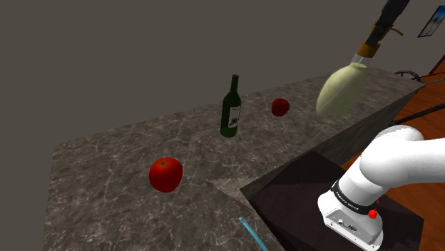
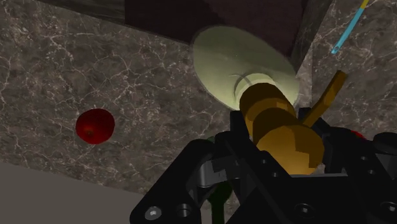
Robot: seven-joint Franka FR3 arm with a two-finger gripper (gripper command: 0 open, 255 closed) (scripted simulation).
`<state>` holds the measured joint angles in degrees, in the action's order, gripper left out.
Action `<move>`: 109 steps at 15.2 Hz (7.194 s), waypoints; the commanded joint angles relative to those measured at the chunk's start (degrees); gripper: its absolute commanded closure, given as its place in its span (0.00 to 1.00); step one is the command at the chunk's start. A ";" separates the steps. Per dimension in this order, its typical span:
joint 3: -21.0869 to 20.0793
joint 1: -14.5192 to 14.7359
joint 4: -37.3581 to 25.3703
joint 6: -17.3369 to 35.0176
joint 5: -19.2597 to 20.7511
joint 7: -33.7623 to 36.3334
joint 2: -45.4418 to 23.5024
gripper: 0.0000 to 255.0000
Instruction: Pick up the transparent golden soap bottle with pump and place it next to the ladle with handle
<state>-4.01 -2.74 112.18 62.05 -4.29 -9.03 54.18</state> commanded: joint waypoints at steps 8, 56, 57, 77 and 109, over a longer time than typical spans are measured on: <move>-10.19 -0.89 -1.84 -5.35 -10.62 11.08 5.19 1.00; -53.53 -19.46 -40.80 -6.95 -55.96 64.18 4.60 1.00; -53.38 -18.87 -39.41 -6.46 -55.98 63.73 5.33 1.00; -54.67 -10.55 -18.11 2.30 -58.89 58.16 17.49 1.00; -63.45 -3.77 -0.66 12.31 -67.47 55.48 29.20 1.00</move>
<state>-67.47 -6.52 111.51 74.34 -71.75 46.46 83.38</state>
